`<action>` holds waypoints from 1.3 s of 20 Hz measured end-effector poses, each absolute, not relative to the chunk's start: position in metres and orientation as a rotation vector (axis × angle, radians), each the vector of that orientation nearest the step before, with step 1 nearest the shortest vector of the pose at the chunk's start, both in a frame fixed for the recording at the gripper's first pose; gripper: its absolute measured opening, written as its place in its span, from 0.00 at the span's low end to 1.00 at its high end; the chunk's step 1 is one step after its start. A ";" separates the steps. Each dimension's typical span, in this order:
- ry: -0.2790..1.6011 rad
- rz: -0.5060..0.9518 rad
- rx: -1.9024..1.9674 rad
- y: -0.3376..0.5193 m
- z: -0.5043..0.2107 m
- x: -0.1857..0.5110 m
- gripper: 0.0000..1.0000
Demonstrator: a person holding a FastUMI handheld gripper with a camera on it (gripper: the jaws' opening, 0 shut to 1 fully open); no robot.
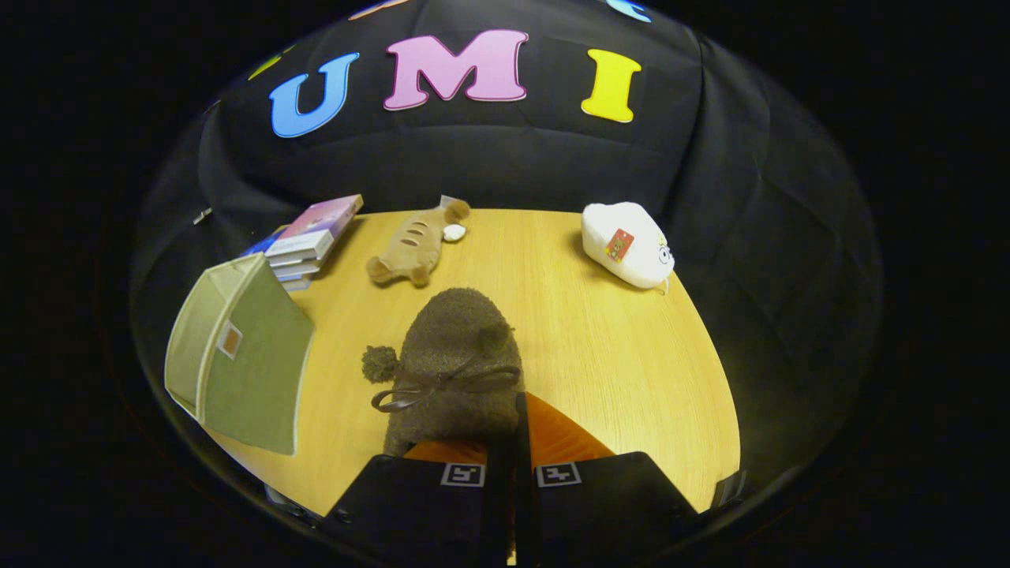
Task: Open the storage box then place both shoes into the box .Put the left shoe in first, then the right shoe, with the right side of both shoes facing outward in a uniform manner.
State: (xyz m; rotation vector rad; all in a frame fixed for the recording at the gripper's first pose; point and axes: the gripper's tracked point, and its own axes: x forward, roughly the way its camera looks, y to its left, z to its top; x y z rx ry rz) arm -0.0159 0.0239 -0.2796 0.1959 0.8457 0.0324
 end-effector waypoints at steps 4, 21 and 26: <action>0.806 0.089 0.228 0.066 -0.223 -0.002 0.09; 0.843 0.306 0.233 0.303 -0.145 0.031 0.09; 0.918 0.268 0.124 0.328 -0.175 0.026 0.09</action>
